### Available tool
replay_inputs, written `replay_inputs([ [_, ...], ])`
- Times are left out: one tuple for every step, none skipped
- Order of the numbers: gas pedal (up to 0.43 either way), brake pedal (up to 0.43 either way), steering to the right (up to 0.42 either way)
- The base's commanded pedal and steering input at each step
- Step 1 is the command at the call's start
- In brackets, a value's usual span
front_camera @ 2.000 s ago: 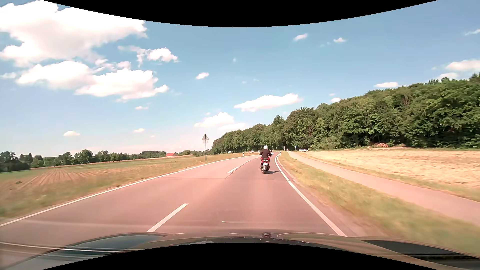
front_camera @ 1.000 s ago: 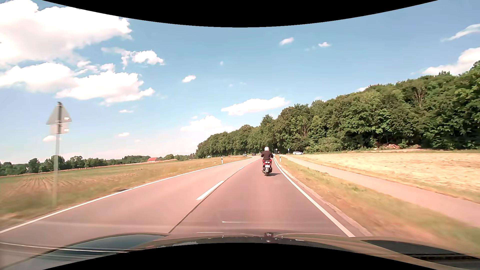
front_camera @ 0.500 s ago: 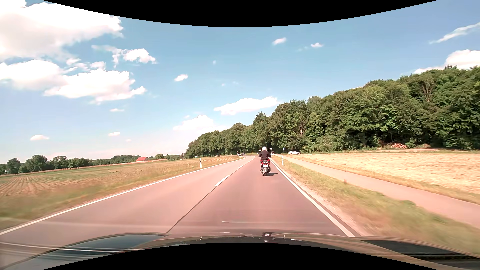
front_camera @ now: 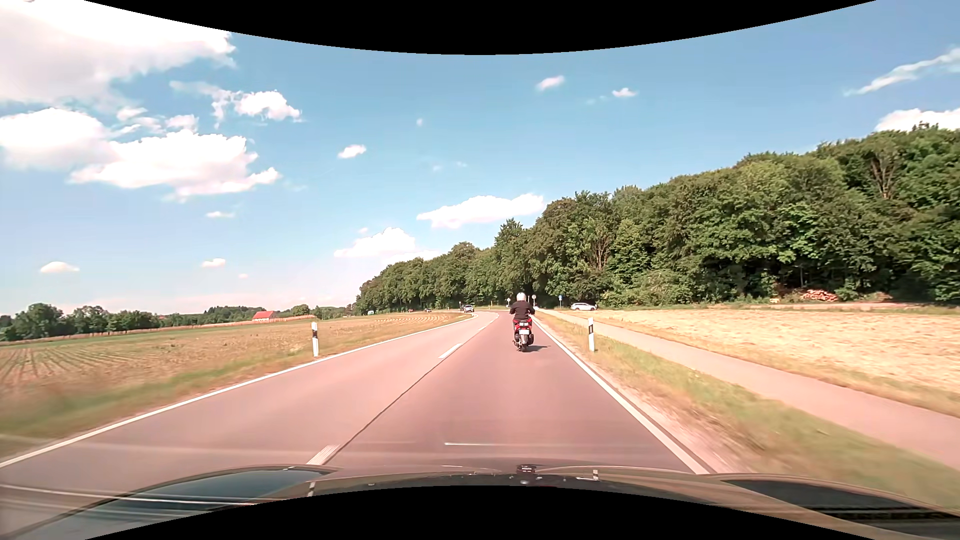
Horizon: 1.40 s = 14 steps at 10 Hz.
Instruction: Follow the waypoints while adhering to traffic rules and regulations
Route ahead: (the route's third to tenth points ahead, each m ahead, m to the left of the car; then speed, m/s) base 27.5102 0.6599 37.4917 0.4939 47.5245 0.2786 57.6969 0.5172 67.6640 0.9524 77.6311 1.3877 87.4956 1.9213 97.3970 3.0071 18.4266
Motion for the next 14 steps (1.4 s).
replay_inputs([
  [0.189, 0.012, 0.011],
  [0.189, 0.012, 0.011],
  [0.189, 0.012, 0.01],
  [0.197, 0.012, 0.01],
  [0.209, 0.012, 0.009],
  [0.22, 0.012, 0.006],
  [0.228, 0.012, 0.004],
  [0.228, 0.006, 0.003],
  [0.24, 0.006, 0.002],
  [0.24, 0.012, 0.001],
  [0.24, 0.012, 0.001],
  [0.24, 0.012, 0.001],
  [0.24, 0.012, 0.0],
  [0.24, 0.012, 0.0],
])
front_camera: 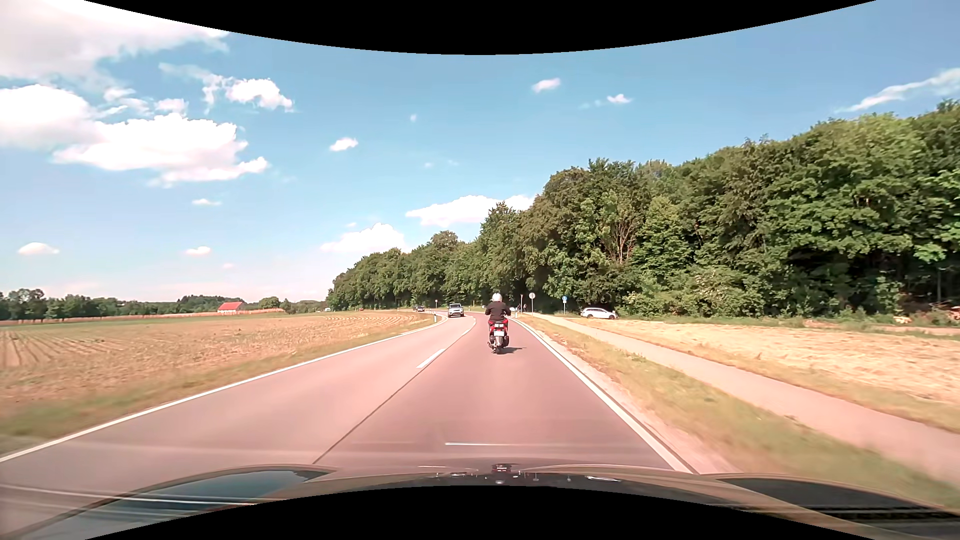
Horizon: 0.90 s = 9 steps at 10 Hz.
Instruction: Follow the waypoints while adhering to traffic rules and regulations
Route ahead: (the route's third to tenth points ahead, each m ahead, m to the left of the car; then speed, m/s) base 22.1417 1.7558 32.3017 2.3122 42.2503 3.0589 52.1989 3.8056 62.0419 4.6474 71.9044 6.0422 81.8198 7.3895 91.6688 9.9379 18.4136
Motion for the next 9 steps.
replay_inputs([
  [0.24, 0.012, -0.001],
  [0.24, 0.012, -0.001],
  [0.24, 0.012, -0.002],
  [0.24, 0.012, -0.001],
  [0.24, 0.006, -0.002],
  [0.24, 0.012, -0.002],
  [0.24, 0.012, -0.003],
  [0.24, 0.012, -0.005],
  [0.24, 0.012, -0.006],
])
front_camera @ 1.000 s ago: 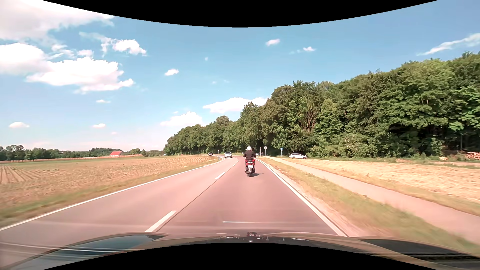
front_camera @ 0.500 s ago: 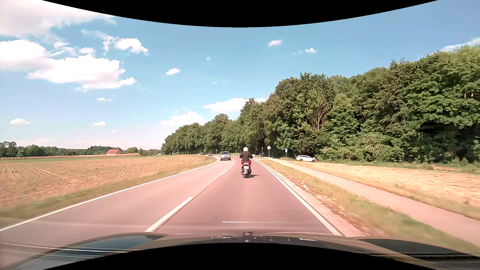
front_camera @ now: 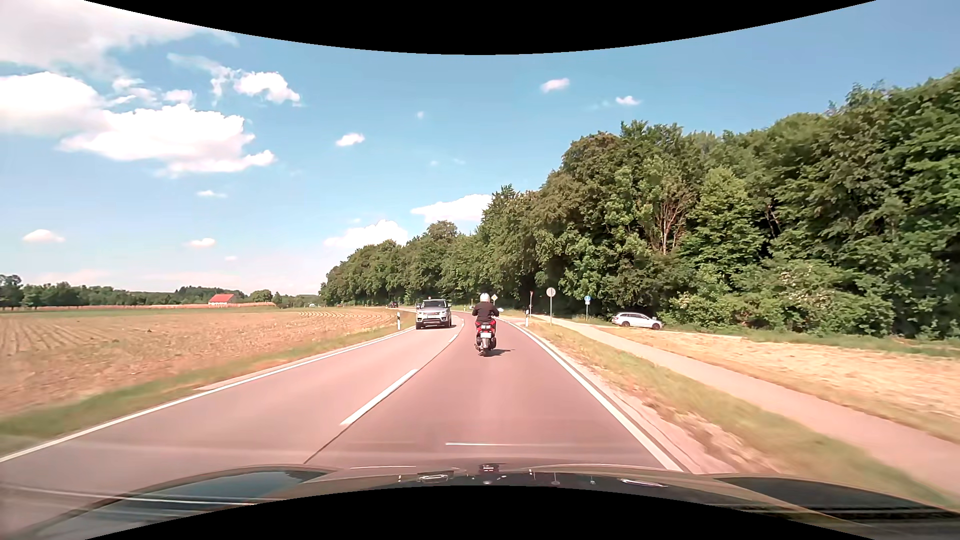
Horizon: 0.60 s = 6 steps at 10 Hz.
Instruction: Follow the waypoints while adhering to traffic rules and regulations
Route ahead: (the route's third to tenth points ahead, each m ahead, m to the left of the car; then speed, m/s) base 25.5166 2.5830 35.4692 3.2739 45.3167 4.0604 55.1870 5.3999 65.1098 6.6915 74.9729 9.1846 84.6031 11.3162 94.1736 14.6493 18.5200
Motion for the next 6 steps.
replay_inputs([
  [0.24, 0.006, -0.008],
  [0.24, 0.012, -0.008],
  [0.24, 0.012, -0.009],
  [0.24, 0.012, -0.009],
  [0.22, 0.012, -0.012],
  [0.209, 0.012, -0.012],
])
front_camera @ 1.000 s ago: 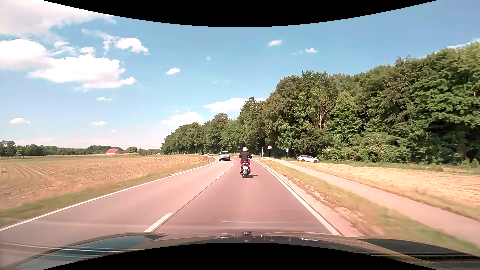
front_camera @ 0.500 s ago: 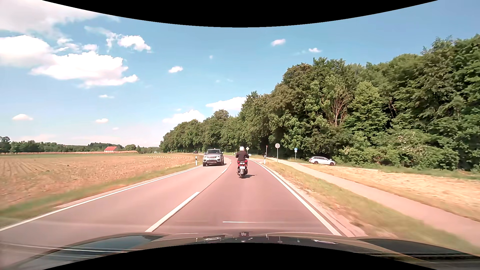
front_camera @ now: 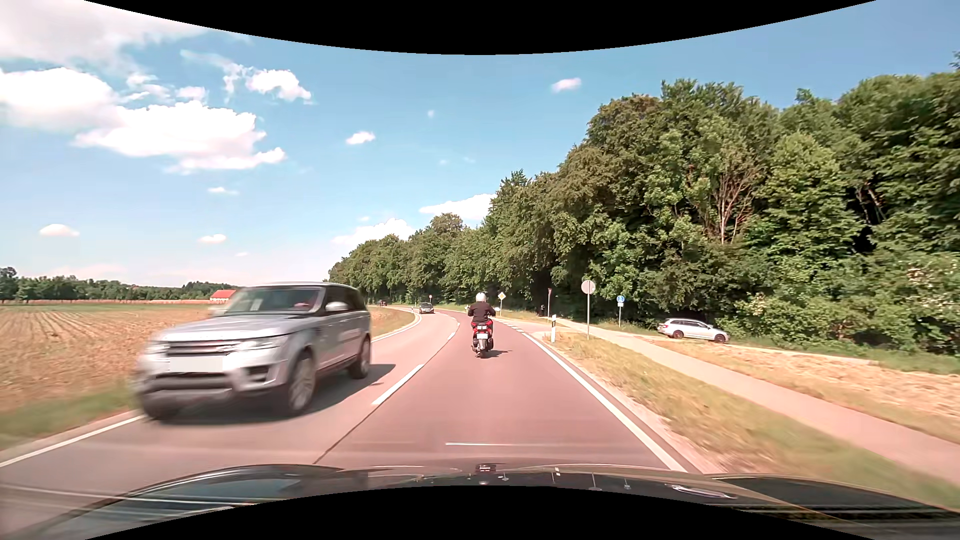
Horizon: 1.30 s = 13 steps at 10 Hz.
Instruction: Follow the waypoints while adhering to traffic rules and regulations
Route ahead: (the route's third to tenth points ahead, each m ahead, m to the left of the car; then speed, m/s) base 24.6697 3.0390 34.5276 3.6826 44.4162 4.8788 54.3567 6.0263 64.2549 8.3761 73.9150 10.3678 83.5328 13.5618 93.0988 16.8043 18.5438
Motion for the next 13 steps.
replay_inputs([
  [0.197, 0.012, -0.013],
  [0.197, 0.012, -0.014],
  [0.197, 0.012, -0.014],
  [0.197, 0.012, -0.015],
  [0.197, 0.012, -0.015],
  [0.197, 0.012, -0.015],
  [0.197, 0.012, -0.016],
  [0.197, 0.006, -0.016],
  [0.197, 0.012, -0.016],
  [0.197, 0.012, -0.016],
  [0.197, 0.012, -0.017],
  [0.197, 0.012, -0.017],
  [0.197, 0.006, -0.018],
])
